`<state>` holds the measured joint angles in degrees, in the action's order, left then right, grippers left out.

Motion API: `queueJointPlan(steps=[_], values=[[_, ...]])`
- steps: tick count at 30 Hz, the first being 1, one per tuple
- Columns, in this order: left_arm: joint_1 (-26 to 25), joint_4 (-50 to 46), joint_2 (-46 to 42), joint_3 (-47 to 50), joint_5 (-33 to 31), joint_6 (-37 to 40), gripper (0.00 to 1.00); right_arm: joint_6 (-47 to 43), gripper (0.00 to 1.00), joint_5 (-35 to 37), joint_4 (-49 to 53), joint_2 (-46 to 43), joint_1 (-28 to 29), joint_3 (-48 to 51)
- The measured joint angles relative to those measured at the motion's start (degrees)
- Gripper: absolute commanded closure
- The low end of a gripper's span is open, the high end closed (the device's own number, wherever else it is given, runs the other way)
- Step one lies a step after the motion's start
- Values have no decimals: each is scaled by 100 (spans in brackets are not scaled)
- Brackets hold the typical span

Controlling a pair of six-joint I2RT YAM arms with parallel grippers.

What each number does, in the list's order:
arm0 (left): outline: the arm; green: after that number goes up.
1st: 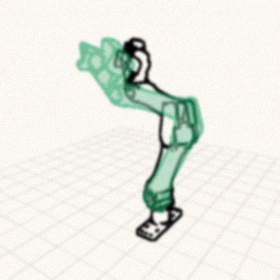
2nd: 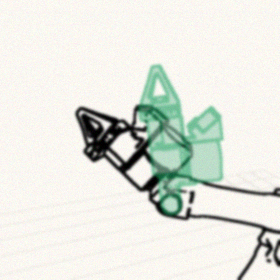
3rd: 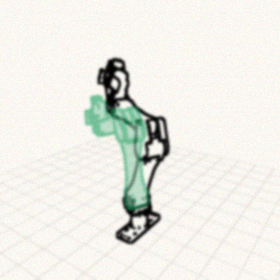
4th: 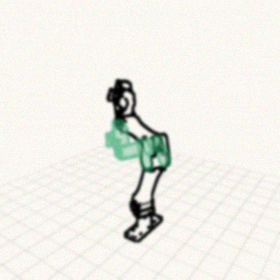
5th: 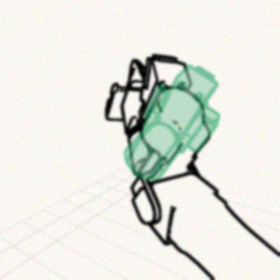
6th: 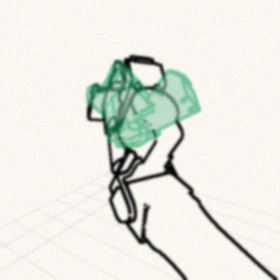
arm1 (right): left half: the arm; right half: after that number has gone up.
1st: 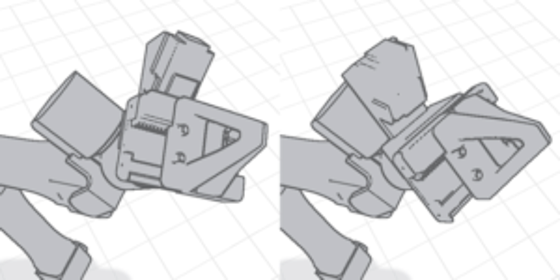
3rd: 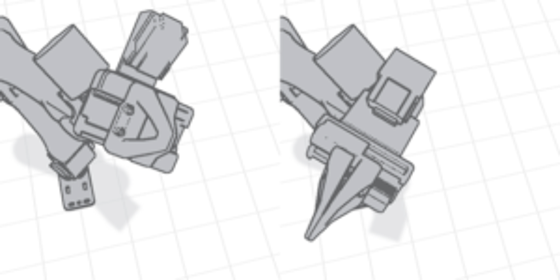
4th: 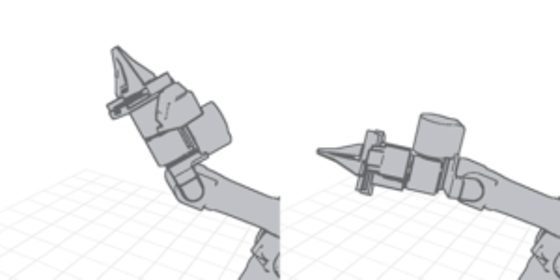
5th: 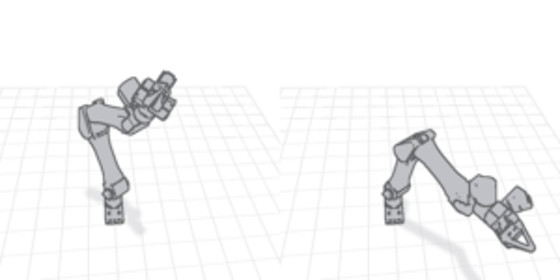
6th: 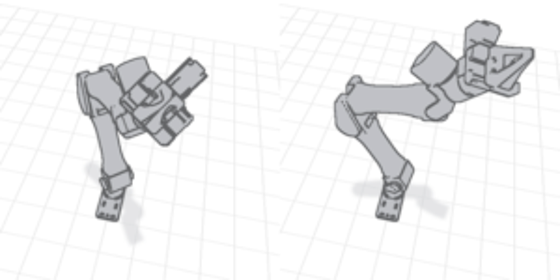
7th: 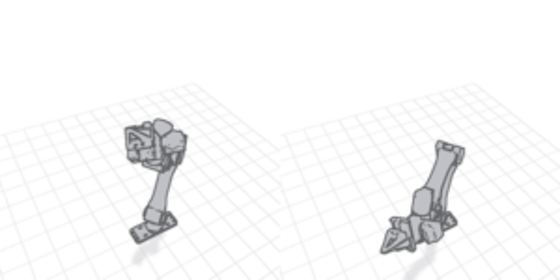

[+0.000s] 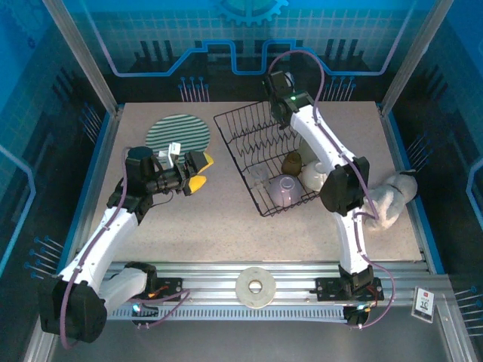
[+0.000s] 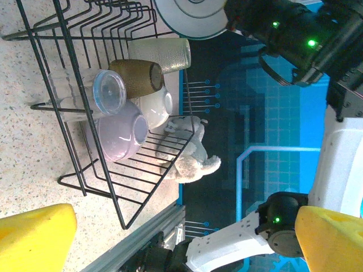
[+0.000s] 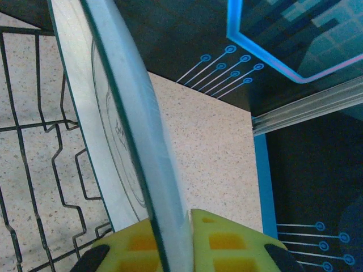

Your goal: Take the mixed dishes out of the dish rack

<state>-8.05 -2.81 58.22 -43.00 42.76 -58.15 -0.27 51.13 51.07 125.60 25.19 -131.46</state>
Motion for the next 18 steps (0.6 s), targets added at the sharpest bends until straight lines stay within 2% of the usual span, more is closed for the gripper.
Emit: queueJointPlan(steps=[5,8,13,18], values=[[0,-31,0,0,-7,0,1,258,100,-173,197,-546,33,44],[0,-35,0,0,-33,24,1,544,100,-586,444,-994,48,66],[0,-118,2,-2,-87,227,1,1174,100,-1982,962,-1757,-76,66],[0,-120,70,-57,-79,411,1,1919,100,-3880,1165,-2367,-476,584]])
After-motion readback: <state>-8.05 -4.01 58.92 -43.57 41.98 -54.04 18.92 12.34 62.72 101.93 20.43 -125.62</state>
